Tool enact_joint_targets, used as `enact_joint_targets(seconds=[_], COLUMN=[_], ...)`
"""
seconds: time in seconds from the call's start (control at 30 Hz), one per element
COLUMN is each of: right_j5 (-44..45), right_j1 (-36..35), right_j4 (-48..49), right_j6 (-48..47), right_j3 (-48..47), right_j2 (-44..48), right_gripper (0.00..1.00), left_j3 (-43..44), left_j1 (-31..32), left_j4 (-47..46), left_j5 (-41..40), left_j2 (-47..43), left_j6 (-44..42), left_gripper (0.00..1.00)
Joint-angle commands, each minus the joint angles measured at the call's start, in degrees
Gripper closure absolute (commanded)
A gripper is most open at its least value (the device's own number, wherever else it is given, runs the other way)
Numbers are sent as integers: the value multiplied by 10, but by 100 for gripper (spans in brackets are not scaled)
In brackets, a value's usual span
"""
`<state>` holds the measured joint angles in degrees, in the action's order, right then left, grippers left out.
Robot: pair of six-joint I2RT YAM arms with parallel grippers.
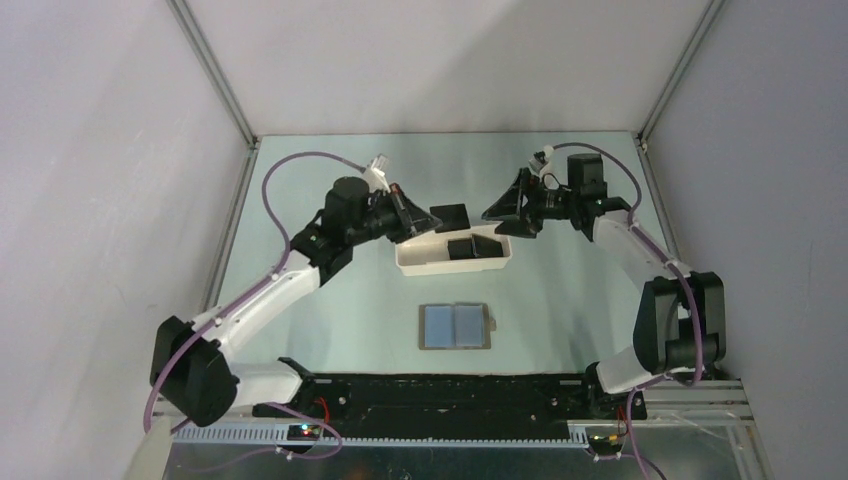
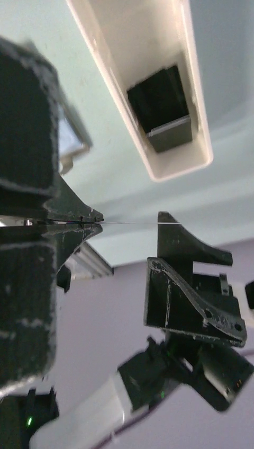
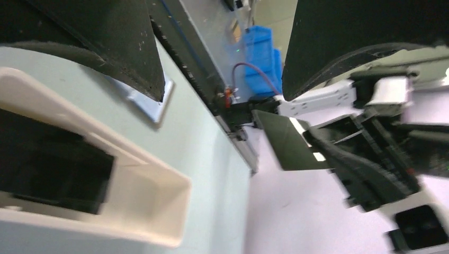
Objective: Put the credit cards into the card holder
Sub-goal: Pick up the credit card from the storage box.
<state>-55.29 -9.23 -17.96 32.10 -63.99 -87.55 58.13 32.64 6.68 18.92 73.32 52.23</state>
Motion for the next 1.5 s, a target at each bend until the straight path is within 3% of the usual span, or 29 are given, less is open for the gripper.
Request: enact_joint_targets(seconds=[0.0, 0.07, 0.2, 0.33, 0.57, 0.7, 0.77, 0.83, 0.87, 0.97, 1.03, 1.1, 1.13, 1.27, 1.33, 1.47], right_j5=[-122, -135, -141, -127, -114, -112, -111, -111, -113, -121, -129, -130, -129, -95, -61, -37], right_j1=[-6, -12, -43, -74, -87, -99, -104, -107, -105, -95, -84, -75, -72, -72, -81, -113], right_j4=[252, 349, 451, 514, 574, 586, 571, 549, 542, 469, 337, 179, 64, -227, -315, -403], right_j6=[171, 249, 359, 410, 459, 472, 463, 448, 442, 386, 303, 173, 86, -136, -200, -270], right_j3=[45, 72, 86, 85, 85, 85, 85, 85, 85, 79, 58, 21, -8, -67, -77, -81], right_j2=[56, 71, 72, 56, 44, 39, 37, 40, 41, 59, 74, 85, 86, 84, 82, 84], right_gripper=[16, 17, 23, 32, 36, 56, 86, 100, 100, 100, 100, 100, 100, 100, 100, 100], left_j3=[-54, -70, -90, -106, -117, -122, -124, -128, -130, -142, -151, -145, -138, -87, -64, -43], left_j1=[-3, -3, -3, -3, -3, -2, -2, -2, -2, -3, -3, -5, -5, -6, -6, -6], left_j4=[-156, -177, -207, -233, -259, -260, -260, -260, -260, -256, -243, -175, -151, -35, 4, 28], left_j5=[65, 65, 76, 78, 76, 76, 79, 84, 86, 85, 73, 53, 46, 83, 129, 236], left_j2=[-43, -56, -69, -78, -89, -95, -97, -99, -100, -110, -119, -125, -124, -105, -93, -71], left_j6=[94, 111, 141, 160, 176, 176, 174, 169, 166, 131, 91, 40, 20, -119, -168, -224], left_gripper=[100, 100, 100, 100, 100, 100, 98, 89, 76, 47, 24, 14, 13, 13, 16, 21])
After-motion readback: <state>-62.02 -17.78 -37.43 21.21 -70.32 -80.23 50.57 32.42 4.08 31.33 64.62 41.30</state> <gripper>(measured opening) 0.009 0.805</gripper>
